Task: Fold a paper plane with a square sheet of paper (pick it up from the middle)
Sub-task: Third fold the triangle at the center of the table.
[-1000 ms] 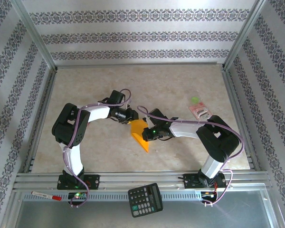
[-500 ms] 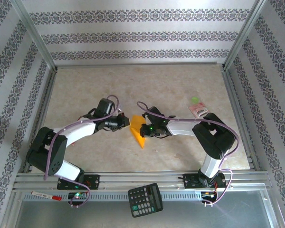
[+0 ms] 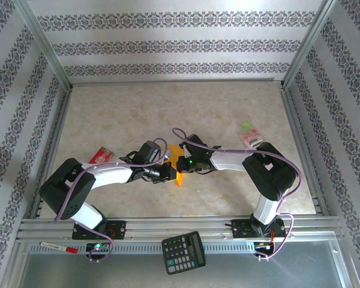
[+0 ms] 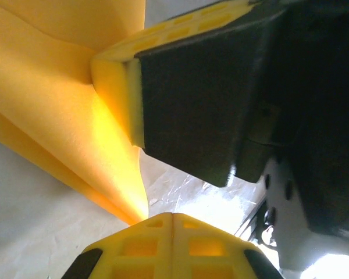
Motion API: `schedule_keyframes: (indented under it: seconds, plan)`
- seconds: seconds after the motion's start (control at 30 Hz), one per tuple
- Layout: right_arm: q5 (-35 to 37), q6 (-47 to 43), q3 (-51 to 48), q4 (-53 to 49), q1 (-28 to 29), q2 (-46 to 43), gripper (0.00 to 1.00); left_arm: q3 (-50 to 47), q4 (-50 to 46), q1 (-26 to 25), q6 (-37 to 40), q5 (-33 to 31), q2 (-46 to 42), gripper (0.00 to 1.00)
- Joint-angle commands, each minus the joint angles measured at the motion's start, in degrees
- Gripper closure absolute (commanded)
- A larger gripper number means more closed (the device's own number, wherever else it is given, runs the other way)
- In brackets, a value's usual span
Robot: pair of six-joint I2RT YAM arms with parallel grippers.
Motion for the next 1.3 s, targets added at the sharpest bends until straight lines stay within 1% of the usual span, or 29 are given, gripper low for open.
schedule_keyframes:
  seconds: [0.0,0.1,0.47,0.67,1.0,1.27]
  plan:
    - [3.9,-0.3,-1.6,-4.2,-1.0,2.1,1.0,-0.2,4.5,-1.6,-1.7,1.4,2.3,1.0]
    - [4.0,-0.4,-1.7,-4.3,-1.0,2.1,1.0,-0.3,6.3,-1.7,-2.4,2.2,4.3,1.0]
    - [4.1,-0.7,-1.7,-4.6,-1.1,2.0,1.0,-0.4,6.8,-1.8,-1.7,1.7,8.8,1.0]
    - [4.0,-0.8,-2.0,-4.6,-1.1,2.1,1.0,-1.0,7.0,-1.9,-1.7,1.5,8.9,1.0]
    - [4.0,-0.8,-2.1,-4.7,-1.2,2.0,1.0,-2.7,8.8,-2.6,-3.7,2.5,5.1,1.0]
    - [4.1,-0.8,-2.1,-4.9,-1.2,2.0,1.0,-2.5,10.2,-3.0,-3.7,3.6,9.7,1.0]
